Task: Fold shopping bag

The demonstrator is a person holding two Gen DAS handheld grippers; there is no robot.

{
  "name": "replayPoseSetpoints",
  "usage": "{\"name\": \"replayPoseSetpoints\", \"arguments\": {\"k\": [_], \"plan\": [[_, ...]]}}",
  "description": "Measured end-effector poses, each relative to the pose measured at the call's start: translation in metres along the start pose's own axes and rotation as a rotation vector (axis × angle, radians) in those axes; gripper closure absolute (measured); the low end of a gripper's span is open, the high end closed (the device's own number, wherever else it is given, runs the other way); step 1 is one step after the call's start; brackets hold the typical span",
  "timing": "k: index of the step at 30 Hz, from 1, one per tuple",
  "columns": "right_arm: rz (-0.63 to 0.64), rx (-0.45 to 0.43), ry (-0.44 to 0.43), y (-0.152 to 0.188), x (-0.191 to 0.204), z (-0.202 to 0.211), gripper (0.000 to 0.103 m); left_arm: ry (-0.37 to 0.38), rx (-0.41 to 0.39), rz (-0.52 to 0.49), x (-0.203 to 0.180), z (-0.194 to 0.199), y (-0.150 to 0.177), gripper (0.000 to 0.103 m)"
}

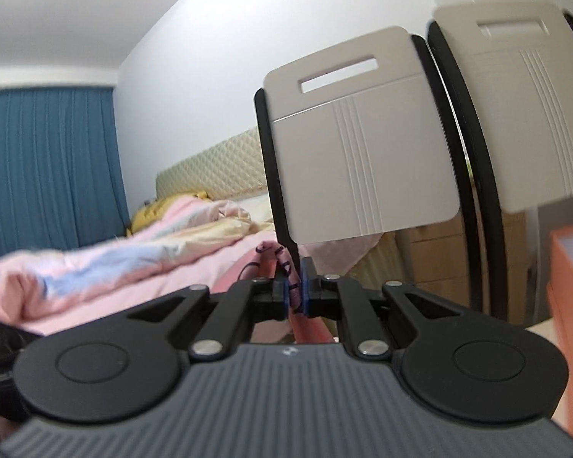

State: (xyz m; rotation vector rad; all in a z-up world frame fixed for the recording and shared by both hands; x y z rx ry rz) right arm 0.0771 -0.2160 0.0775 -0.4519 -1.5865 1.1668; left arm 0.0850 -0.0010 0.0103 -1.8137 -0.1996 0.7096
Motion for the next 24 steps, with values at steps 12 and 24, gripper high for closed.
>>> {"name": "replayPoseSetpoints", "arguments": {"k": [12,24], "plan": [[-0.224,0.016,-0.195,-0.01,-0.011,0.002,0.093,0.049,0.01,0.072,0.008,-0.011,0.007,0.046],[-0.338,0.058,-0.43,-0.018,0.0,0.01,0.092,0.101,0.012,0.076,0.003,-0.013,0.011,0.028]]}}
Point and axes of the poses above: each gripper's, at about its wrist camera, not at the fingertips, and z roughly against the way its jaws point, x to its left, y to its underside, the point moved 7 cm from there along -z, roughly the way its jaws point, and after that the axes turned 14 degrees about -z, right-handed, at the moved point
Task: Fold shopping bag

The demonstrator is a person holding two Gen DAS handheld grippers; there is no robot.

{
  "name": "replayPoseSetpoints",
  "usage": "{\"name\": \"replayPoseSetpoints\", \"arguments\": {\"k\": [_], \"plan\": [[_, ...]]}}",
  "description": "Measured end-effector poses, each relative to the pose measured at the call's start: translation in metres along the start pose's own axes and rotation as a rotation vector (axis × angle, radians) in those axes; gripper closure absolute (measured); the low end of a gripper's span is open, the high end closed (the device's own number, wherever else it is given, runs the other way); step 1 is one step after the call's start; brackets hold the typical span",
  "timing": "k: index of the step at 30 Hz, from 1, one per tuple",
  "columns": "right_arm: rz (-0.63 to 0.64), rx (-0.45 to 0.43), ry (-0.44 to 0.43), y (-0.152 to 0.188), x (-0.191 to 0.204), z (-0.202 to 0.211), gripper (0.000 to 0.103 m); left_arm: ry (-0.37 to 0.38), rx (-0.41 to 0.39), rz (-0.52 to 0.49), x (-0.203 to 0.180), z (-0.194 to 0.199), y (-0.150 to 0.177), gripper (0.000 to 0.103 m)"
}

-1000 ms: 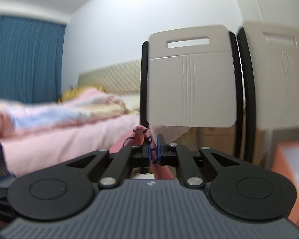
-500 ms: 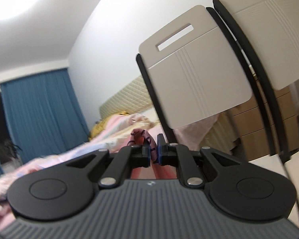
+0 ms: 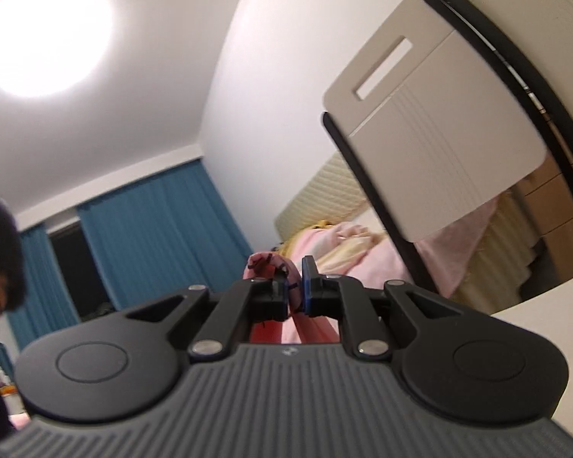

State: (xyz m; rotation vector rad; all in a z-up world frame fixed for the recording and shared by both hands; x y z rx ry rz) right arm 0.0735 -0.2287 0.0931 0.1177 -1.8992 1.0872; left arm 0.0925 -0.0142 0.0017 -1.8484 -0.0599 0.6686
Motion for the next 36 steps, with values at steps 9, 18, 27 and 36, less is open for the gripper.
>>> {"name": "replayPoseSetpoints", "arguments": {"k": [9,18,27,36], "plan": [[-0.08,0.139,-0.264,-0.003,0.019,0.011,0.091,0.162,0.01,-0.057,-0.026,0.0,0.003,0.018],[-0.113,0.239,-0.333,0.0,0.016,0.028,0.092,0.331,0.097,0.044,-0.034,-0.013,0.024,0.063],[-0.053,0.224,-0.159,-0.006,-0.003,0.033,0.075,0.312,0.106,0.18,-0.017,-0.023,0.028,0.092],[-0.072,0.138,0.016,-0.025,-0.034,0.054,0.019,0.21,0.12,0.139,0.0,-0.017,0.023,0.092]]}}
Point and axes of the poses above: each gripper's, at about its wrist camera, not at the fingertips, and z roughly against the way its jaws point, x to its left, y to its underside, the point moved 7 cm from there along -z, roughly the way its jaws point, and after that the axes turned 14 degrees about -z, right-handed, at the moved point
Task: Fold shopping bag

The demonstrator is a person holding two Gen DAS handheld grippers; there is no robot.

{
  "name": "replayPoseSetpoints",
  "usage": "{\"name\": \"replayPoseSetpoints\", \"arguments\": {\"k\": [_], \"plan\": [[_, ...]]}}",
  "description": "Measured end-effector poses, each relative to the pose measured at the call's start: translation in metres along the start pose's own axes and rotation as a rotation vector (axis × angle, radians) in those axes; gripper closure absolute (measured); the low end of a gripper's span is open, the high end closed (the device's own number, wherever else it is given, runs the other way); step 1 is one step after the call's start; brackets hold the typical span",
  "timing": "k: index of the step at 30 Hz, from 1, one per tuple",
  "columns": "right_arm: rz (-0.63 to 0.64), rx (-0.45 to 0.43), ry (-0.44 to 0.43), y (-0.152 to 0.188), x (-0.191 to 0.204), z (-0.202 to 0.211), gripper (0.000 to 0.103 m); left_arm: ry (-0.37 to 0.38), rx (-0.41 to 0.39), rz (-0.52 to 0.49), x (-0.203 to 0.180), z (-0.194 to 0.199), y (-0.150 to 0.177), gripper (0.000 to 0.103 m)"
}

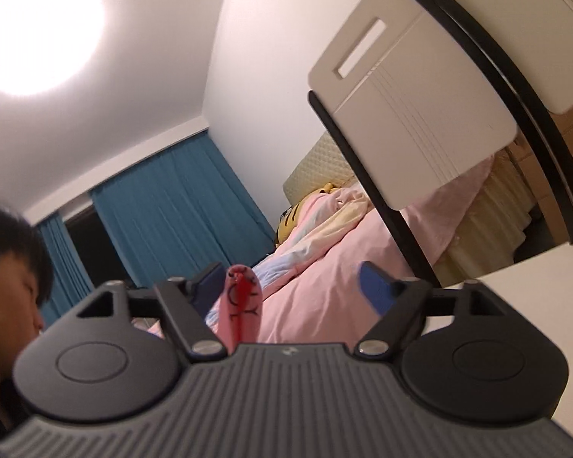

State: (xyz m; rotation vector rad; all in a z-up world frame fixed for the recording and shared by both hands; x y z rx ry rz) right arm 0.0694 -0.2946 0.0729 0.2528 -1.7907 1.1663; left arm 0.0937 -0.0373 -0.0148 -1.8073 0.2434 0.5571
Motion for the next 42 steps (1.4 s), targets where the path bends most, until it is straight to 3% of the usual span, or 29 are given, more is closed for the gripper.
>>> {"name": "replayPoseSetpoints", "arguments": {"k": [5,7,10,11,12,15,19,22,23,27,31,34,36,39,40,42], "plan": [[0.022,0.087,-0.041,0.017,0.011,-0.016,0.02,0.015,0.043,-0.042,-0.009,-0.006,0.004,0.09],[0.059,0.112,-0.057,0.026,0.019,-0.023,0.027,0.012,0.068,-0.054,-0.01,-0.01,0.008,0.09],[0.094,0.145,-0.088,0.036,0.03,-0.03,0.052,0.021,0.08,-0.069,-0.013,-0.011,0.01,0.088],[0.097,0.151,-0.091,0.037,0.032,-0.031,0.065,0.034,0.074,-0.073,-0.014,-0.01,0.009,0.086],[0.098,0.152,-0.098,0.038,0.032,-0.031,0.071,0.041,0.068,-0.077,-0.016,-0.01,0.009,0.085],[0.089,0.153,-0.156,0.037,0.037,-0.029,0.079,0.054,0.033,-0.118,-0.024,-0.005,0.005,0.072],[0.084,0.193,-0.265,0.041,0.05,-0.022,0.079,0.151,-0.008,-0.14,-0.04,0.001,0.001,0.056],[0.09,0.252,-0.336,0.048,0.061,-0.018,0.079,0.218,-0.012,-0.126,-0.047,0.0,0.004,0.062],[0.092,0.27,-0.35,0.051,0.064,-0.017,0.079,0.237,-0.008,-0.12,-0.049,-0.001,0.005,0.081],[0.093,0.275,-0.351,0.052,0.066,-0.014,0.079,0.218,0.013,-0.114,-0.051,-0.007,0.006,0.088],[0.109,0.214,-0.263,0.045,0.054,-0.023,0.077,0.077,0.03,-0.117,-0.039,-0.013,0.008,0.094],[0.102,0.116,-0.119,0.031,0.035,-0.021,0.062,-0.155,0.063,-0.16,-0.021,-0.016,0.009,0.094],[0.073,0.042,-0.012,0.019,0.019,-0.018,0.038,-0.315,0.108,-0.234,-0.01,-0.016,0.012,0.094],[0.064,-0.01,0.102,0.012,0.007,-0.016,0.019,-0.556,0.198,-0.439,-0.008,-0.019,0.018,0.094],[0.071,-0.013,0.123,0.012,0.005,-0.017,0.017,-0.62,0.227,-0.514,-0.01,-0.021,0.02,0.094],[0.092,0.004,0.149,0.017,0.005,-0.022,0.017,-0.67,0.259,-0.58,-0.015,-0.025,0.025,0.093]]}}
Point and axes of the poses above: each gripper's, at about its wrist camera, not at the fingertips, and z roughly against the way its jaws point, x to its left, y to its underside, the point moved 7 cm from there along -z, roughly the way its jaws point, and after that the axes turned 14 degrees about -z, right-handed, at the moved point
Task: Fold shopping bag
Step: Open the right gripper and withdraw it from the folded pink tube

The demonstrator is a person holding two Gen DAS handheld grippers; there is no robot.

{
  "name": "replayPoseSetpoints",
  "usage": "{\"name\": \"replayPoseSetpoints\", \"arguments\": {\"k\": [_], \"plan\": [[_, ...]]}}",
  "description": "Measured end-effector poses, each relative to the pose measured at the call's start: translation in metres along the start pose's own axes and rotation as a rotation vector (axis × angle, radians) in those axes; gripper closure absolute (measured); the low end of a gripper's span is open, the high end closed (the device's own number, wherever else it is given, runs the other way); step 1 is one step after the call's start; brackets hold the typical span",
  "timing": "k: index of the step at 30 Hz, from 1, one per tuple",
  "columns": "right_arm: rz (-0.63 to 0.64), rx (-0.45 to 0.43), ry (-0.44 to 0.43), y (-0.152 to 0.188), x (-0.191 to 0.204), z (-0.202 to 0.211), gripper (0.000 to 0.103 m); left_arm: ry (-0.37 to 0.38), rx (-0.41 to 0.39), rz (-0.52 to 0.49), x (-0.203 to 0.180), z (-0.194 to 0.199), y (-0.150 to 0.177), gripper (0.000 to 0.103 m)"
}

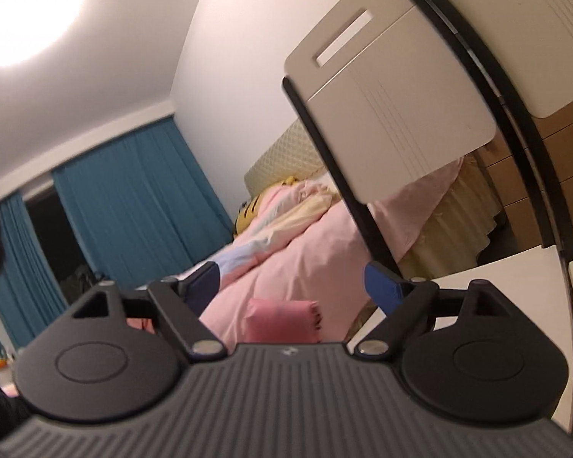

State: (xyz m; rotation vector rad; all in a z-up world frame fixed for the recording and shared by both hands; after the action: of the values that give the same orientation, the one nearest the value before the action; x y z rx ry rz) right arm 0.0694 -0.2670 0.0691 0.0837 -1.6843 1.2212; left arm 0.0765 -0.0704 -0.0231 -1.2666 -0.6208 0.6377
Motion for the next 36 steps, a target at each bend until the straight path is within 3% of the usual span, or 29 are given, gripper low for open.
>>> {"name": "replayPoseSetpoints", "arguments": {"k": [6,12,16,17,21,24,29,34,36], "plan": [[0.077,0.122,0.045,0.025,0.008,-0.025,0.018,-0.012,0.017,-0.072,-0.014,0.001,-0.002,0.093],[0.064,0.204,0.15,0.046,-0.005,-0.049,0.018,-0.012,0.015,-0.137,-0.027,0.002,-0.003,0.092],[-0.014,0.23,0.181,0.053,-0.017,-0.059,0.036,-0.018,0.034,-0.133,-0.026,-0.001,0.001,0.089],[-0.017,0.231,0.174,0.055,-0.016,-0.06,0.048,-0.021,0.035,-0.127,-0.025,0.0,0.001,0.088],[0.005,0.227,0.163,0.058,-0.01,-0.064,0.05,-0.009,0.023,-0.075,-0.015,-0.001,-0.001,0.081],[0.022,0.244,0.13,0.06,-0.004,-0.066,0.051,-0.004,0.035,-0.036,-0.008,-0.003,0.002,0.075],[0.054,0.243,0.109,0.062,0.004,-0.066,0.051,-0.012,0.037,-0.039,-0.008,-0.005,0.004,0.088],[0.08,0.215,0.138,0.055,0.005,-0.059,0.045,-0.032,0.029,-0.021,-0.009,-0.007,0.007,0.091],[0.072,0.176,0.141,0.047,0.005,-0.049,0.036,-0.035,0.024,-0.01,-0.009,-0.008,0.008,0.091]]}}
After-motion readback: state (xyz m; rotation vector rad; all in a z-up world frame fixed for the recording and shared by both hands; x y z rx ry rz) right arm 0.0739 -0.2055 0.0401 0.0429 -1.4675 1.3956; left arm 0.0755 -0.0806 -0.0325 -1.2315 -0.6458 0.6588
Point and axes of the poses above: each gripper's, at about its wrist camera, not at the fingertips, and z roughly against the way its jaws point, x to its left, y to its underside, the point moved 7 cm from there along -z, roughly the way its jaws point, and after that the axes turned 14 degrees about -z, right-handed, at the moved point
